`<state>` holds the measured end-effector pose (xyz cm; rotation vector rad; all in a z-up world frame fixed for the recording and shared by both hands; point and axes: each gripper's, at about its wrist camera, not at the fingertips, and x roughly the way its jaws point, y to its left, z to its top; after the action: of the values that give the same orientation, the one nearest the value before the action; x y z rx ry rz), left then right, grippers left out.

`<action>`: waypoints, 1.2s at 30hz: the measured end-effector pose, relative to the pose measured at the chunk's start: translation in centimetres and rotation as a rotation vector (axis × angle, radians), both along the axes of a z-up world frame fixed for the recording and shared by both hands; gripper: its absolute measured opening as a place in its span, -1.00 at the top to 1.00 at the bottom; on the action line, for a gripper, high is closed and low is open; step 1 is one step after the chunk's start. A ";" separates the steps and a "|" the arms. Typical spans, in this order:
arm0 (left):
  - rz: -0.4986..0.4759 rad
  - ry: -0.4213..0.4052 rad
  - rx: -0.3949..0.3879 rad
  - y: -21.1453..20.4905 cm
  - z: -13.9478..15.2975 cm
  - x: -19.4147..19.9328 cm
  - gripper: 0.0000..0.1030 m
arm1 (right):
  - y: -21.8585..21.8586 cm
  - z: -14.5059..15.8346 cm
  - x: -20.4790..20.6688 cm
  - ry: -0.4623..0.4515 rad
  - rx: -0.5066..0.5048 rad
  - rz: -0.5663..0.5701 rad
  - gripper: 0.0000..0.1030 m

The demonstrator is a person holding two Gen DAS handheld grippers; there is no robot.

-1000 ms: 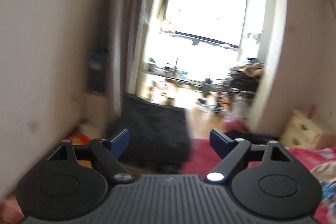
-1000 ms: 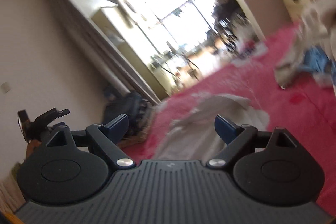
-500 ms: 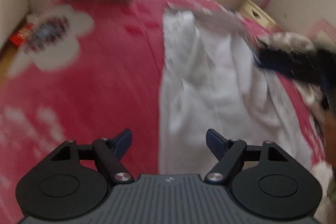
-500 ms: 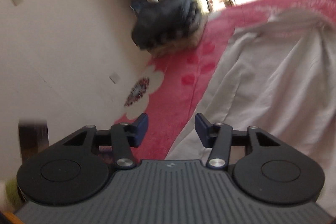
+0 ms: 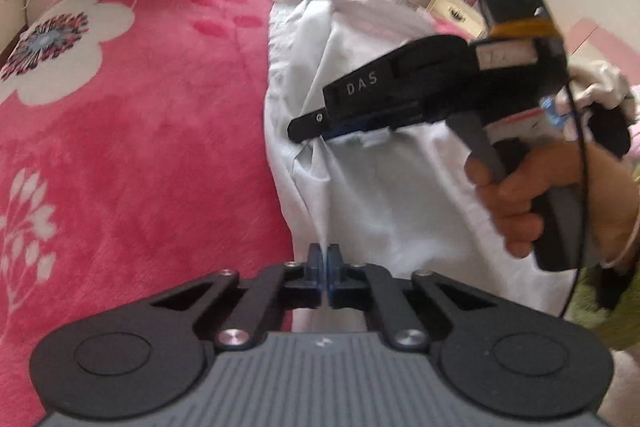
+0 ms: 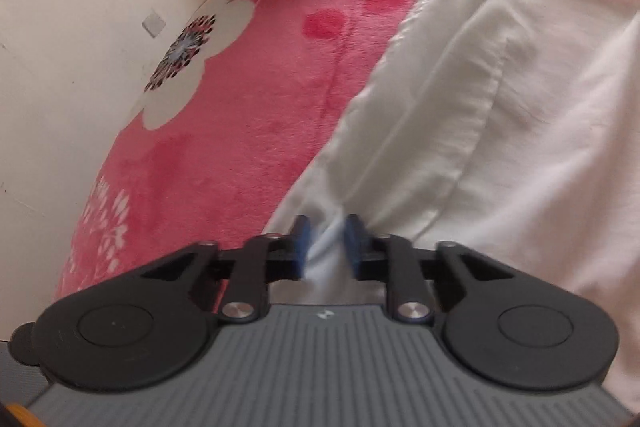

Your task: Fold clothes

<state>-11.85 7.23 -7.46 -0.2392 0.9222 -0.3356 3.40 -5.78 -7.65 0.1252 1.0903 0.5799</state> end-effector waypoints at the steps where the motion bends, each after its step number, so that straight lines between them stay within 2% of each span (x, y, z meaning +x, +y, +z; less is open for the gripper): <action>1: -0.007 -0.017 -0.007 -0.1 0.5 -0.2 0.96 | -0.4 0.1 0.0 0.000 0.006 -0.010 0.72; 3: -0.031 -0.050 -0.015 -0.7 1.4 -0.5 0.96 | -1.7 1.1 0.1 -0.013 0.039 -0.032 0.70; 6: -0.088 -0.095 -0.003 -2.3 2.3 -0.6 0.96 | -2.5 2.6 0.4 0.010 0.083 0.030 0.64; 10: -0.168 -0.137 0.025 -5.1 2.8 -0.4 0.96 | -1.2 3.7 0.1 0.014 0.015 0.180 0.40; 14: -0.215 -0.148 0.022 -6.9 2.8 0.1 0.96 | -0.2 2.9 -0.7 -0.008 -0.116 0.259 0.48; 15: -0.225 -0.152 0.019 -7.3 2.8 0.1 0.96 | -0.4 2.8 -1.1 -0.028 -0.142 0.265 0.66; 18: -0.264 -0.185 0.013 -8.2 3.2 0.2 0.96 | -3.6 3.5 -1.5 -0.055 -0.085 0.186 0.79; 21: -0.306 -0.199 -0.012 -9.4 3.4 0.8 0.95 | -9.1 4.4 -1.9 -0.048 0.038 0.021 0.84; 23: -0.333 -0.200 -0.034 -10.3 3.4 1.3 0.95 | -12.8 4.5 -2.3 -0.040 0.083 -0.095 0.85; 27: -0.397 -0.160 -0.048 -12.7 2.4 2.4 0.92 | -17.2 2.6 -2.7 -0.004 0.078 -0.242 0.86; 29: -0.413 -0.112 -0.055 -13.4 1.8 2.9 0.71 | -18.8 1.6 -3.0 0.007 0.067 -0.294 0.86; 31: -0.412 -0.092 -0.059 -13.1 1.8 2.9 0.19 | -20.0 0.7 -3.2 0.018 0.058 -0.339 0.86; 34: -0.360 -0.088 -0.064 -10.6 2.6 2.5 -0.11 | -21.4 -0.7 -3.1 0.039 0.062 -0.386 0.86; 36: -0.304 -0.071 -0.069 -8.1 3.0 2.3 -0.13 | -22.1 -1.5 -3.1 0.054 0.086 -0.411 0.86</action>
<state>-9.51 -0.87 -4.41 -0.1485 0.8782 -0.6534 0.32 -27.91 -9.15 0.4315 1.0544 0.2542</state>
